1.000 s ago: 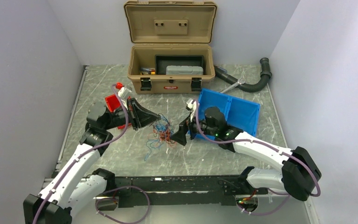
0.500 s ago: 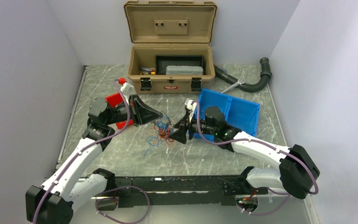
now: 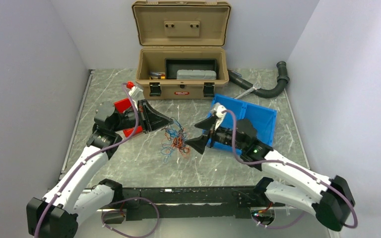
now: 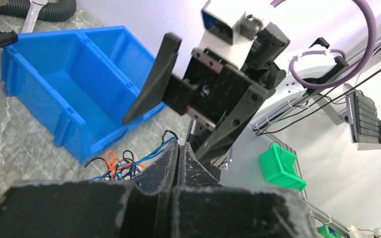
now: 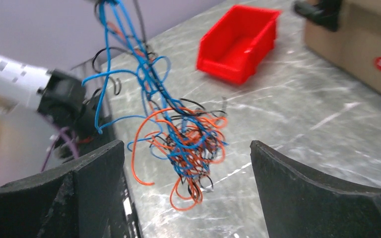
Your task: Untangle the cables
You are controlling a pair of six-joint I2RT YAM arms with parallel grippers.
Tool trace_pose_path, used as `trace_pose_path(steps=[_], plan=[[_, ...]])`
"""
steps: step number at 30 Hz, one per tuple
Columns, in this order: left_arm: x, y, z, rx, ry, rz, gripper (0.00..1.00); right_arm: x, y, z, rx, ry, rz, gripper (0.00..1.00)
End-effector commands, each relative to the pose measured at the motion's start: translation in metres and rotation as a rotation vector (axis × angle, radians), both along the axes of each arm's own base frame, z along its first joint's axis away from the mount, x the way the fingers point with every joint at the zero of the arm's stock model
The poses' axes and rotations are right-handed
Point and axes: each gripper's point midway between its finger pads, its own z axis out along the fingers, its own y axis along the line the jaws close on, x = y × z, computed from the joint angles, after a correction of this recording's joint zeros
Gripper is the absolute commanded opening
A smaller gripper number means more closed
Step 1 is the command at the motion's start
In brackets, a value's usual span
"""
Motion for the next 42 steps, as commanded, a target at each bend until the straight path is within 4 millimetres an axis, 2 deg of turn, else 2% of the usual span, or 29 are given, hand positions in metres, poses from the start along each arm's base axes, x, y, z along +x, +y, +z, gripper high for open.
trace_pose_path(steps=[1,5,9,14,16,18,24,27,31,34,36,37,40,42], plan=[[-0.002,0.001,0.017,-0.012,-0.08,0.006,0.0,0.031,-0.041,0.008,0.036,-0.016,-0.304,1.0],[-0.004,0.001,0.018,-0.017,-0.082,0.001,0.0,0.013,-0.045,0.002,0.06,-0.056,-0.237,0.99],[-0.006,0.001,0.023,-0.02,-0.093,-0.005,0.0,0.014,-0.049,-0.018,0.035,-0.035,-0.259,0.96],[-0.01,0.002,0.031,-0.027,-0.109,-0.006,0.0,0.006,-0.031,-0.034,-0.006,-0.036,-0.133,0.92],[-0.013,0.003,0.035,-0.037,-0.115,-0.017,0.0,0.009,-0.022,-0.038,-0.038,-0.029,-0.097,0.92],[-0.016,0.003,0.038,-0.043,-0.118,-0.028,0.0,0.007,-0.01,-0.036,-0.047,-0.034,-0.029,0.92],[-0.018,0.004,0.041,-0.034,-0.129,-0.023,0.0,0.0,0.021,-0.011,0.008,-0.085,0.126,0.9],[-0.016,0.004,0.04,-0.028,-0.121,-0.015,0.0,-0.003,0.034,-0.003,0.022,-0.092,0.187,0.79],[-0.015,0.003,0.039,-0.029,-0.115,-0.02,0.0,-0.004,0.046,-0.006,0.005,-0.075,0.218,0.59],[-0.016,0.003,0.04,-0.031,-0.114,-0.029,0.0,0.001,0.045,-0.008,-0.001,-0.06,0.181,0.21],[-0.012,0.004,0.038,-0.021,-0.114,-0.006,0.0,0.005,0.039,-0.007,0.005,-0.055,0.126,0.04],[-0.007,0.005,0.035,-0.011,-0.106,0.024,0.0,0.006,0.035,-0.005,0.01,-0.053,0.1,0.0],[0.017,0.015,0.024,0.074,-0.061,0.183,0.0,0.012,0.02,0.002,0.009,-0.037,0.003,0.0],[0.04,0.033,-0.001,0.186,0.028,0.347,0.01,0.012,0.013,0.006,-0.003,-0.011,-0.036,0.0]])
